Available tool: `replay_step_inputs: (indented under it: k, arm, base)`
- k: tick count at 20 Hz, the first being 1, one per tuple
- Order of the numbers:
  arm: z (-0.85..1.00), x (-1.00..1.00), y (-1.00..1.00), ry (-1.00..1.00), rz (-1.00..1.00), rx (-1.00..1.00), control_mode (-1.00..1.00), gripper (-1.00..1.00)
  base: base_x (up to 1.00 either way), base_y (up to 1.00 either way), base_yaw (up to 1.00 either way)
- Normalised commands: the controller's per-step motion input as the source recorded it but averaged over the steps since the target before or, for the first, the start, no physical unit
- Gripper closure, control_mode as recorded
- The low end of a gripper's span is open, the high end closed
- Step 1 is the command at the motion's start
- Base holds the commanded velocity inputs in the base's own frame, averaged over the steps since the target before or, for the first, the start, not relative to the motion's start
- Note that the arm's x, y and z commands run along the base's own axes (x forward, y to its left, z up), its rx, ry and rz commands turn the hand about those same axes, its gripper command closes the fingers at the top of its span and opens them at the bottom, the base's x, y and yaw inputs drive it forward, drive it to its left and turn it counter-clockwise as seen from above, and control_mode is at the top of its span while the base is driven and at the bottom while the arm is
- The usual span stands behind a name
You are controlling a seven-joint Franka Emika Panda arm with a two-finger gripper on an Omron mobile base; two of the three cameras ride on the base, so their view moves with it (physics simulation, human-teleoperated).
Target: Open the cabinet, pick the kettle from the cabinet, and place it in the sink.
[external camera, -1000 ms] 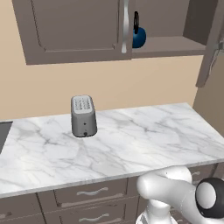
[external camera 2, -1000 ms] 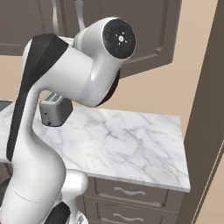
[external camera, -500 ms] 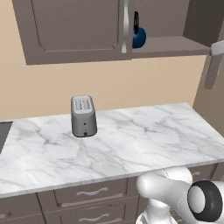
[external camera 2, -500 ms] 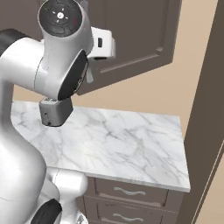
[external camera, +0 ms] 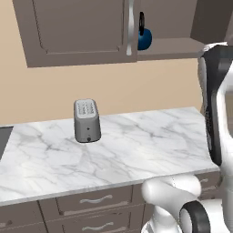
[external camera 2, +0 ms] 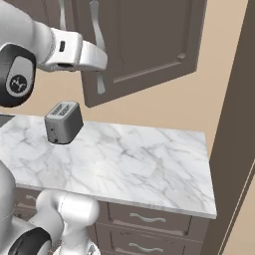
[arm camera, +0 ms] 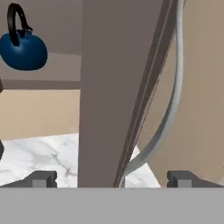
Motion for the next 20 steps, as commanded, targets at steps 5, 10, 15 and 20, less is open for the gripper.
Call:
replay_step_inputs:
  k: [5, 10, 15, 20]
  arm:
    - [-0.26, -0.30, 0.13, 0.00, -0.71, -0.10, -1.00, -1.00]
    - [-0.07, -0.23, 0.29, -0.09, -0.57, 0.00, -1.00, -1.00]
    - [0.00, -0.12, 0.42, -0.15, -0.40, 0.01, -1.00, -1.00]
    - [0.00, -0.03, 0.51, -0.23, -0.29, 0.01, -1.00, -1.00]
  base:
    - [0.00, 0.00, 0.00]
    - [0.00, 0.00, 0.00]
    - [0.00, 0.00, 0.00]
    - [0.00, 0.00, 0.00]
